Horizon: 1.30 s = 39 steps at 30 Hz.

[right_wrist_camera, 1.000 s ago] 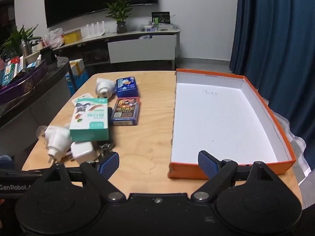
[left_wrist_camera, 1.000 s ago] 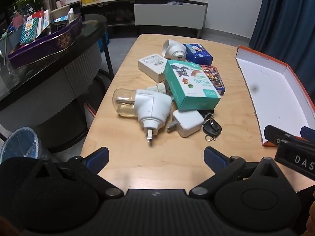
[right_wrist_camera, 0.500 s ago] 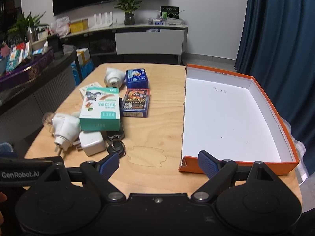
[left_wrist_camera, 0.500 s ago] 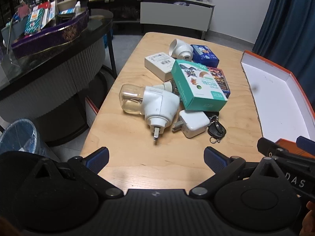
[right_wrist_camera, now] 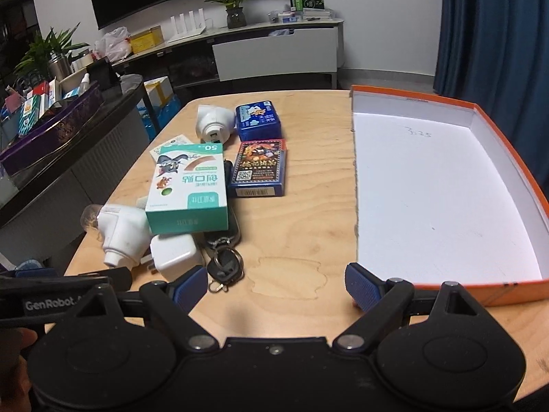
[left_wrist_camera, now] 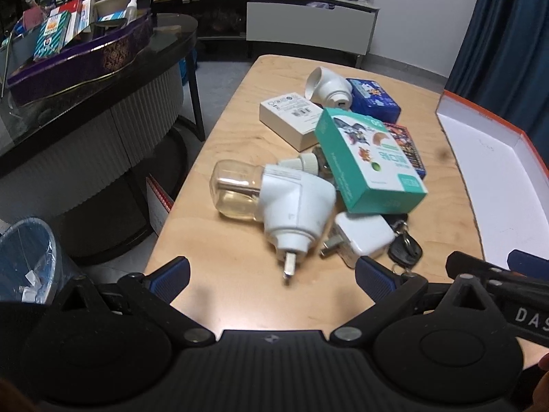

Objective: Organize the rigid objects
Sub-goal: 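Move both tools toward the air freshener and teal bandage box, then grasp the glass-bottle air freshener with left tool while right tool grasps teal bandage box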

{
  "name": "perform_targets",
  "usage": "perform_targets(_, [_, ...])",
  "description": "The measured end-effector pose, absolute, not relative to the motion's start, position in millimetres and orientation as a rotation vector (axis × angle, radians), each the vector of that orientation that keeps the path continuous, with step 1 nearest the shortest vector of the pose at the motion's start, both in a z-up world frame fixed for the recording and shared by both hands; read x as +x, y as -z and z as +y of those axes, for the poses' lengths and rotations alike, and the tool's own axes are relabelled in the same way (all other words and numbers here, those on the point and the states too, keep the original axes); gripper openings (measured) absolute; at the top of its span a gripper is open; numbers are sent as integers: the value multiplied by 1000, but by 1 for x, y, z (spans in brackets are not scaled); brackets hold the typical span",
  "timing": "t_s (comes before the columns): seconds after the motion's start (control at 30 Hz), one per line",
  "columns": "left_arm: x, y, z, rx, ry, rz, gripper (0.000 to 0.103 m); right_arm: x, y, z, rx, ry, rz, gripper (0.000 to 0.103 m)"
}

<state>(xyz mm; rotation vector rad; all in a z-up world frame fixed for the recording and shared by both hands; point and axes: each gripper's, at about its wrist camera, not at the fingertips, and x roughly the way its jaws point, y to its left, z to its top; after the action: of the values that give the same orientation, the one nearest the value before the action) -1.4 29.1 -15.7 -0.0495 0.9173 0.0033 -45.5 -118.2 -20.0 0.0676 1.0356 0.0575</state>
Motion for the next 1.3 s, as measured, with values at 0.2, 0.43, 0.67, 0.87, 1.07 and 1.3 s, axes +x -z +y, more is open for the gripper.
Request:
perform_targets(0.2, [14, 20, 42, -68, -1, 939, 103, -34, 22, -117, 68, -72, 1039, 102])
perform_targets(0.43, [30, 28, 50, -98, -5, 976, 103, -23, 24, -114, 65, -77, 1041, 102])
perform_targets(0.67, [39, 27, 45, -122, 11, 948, 103, -14, 23, -111, 56, -84, 1032, 102])
perform_targets(0.87, [56, 35, 46, -194, -1, 970, 103, -2, 22, -108, 37, -92, 1029, 102])
perform_targets(1.07, [67, 41, 46, -157, -4, 950, 102, 18, 20, -102, 25, -119, 1025, 102])
perform_targets(1.3, [62, 43, 47, -98, 30, 907, 100, 50, 33, -85, 49, -183, 1094, 102])
